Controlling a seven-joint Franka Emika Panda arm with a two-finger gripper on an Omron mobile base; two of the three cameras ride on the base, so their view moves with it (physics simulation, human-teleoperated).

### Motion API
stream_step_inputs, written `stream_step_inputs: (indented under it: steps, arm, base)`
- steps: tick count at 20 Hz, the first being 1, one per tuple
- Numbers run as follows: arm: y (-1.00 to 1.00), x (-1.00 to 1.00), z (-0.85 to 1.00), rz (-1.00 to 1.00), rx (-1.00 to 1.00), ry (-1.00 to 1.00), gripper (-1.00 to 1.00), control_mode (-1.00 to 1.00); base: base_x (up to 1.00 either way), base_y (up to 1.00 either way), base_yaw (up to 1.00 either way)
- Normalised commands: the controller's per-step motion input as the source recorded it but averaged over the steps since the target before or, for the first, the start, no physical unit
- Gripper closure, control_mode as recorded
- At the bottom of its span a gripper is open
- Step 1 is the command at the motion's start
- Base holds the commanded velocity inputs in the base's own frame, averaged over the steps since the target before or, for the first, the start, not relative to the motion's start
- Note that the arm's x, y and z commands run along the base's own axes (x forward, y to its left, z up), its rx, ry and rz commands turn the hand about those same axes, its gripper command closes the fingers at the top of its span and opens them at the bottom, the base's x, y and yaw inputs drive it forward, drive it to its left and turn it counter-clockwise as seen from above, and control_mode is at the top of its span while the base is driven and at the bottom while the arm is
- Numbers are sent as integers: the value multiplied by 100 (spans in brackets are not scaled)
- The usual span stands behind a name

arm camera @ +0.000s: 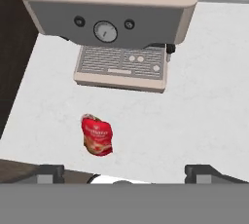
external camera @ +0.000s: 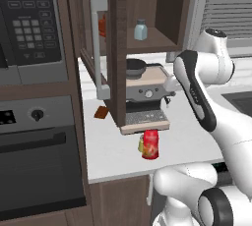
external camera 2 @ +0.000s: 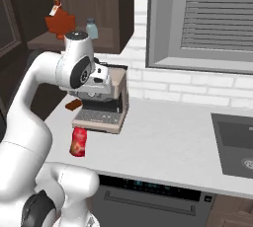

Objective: Put the shaker and condiment bottle from the counter next to their counterparts in the cabinet.

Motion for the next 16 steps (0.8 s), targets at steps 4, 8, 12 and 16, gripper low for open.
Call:
stream_step_inputs:
  steps: [4,8,12,16]
  arm:
    - [-10,-24,0,8,1,-6,-100,-100]
    - [-1,-17,0,12,0,-6,-100,-100]
    - [0,-11,0,13,5,-5,-100,-100]
    - [0,-5,0,12,12,-1,-100,-100]
  base:
    - [0,0,0]
    - [0,0,0]
    - [0,0,0]
    - [0,0,0]
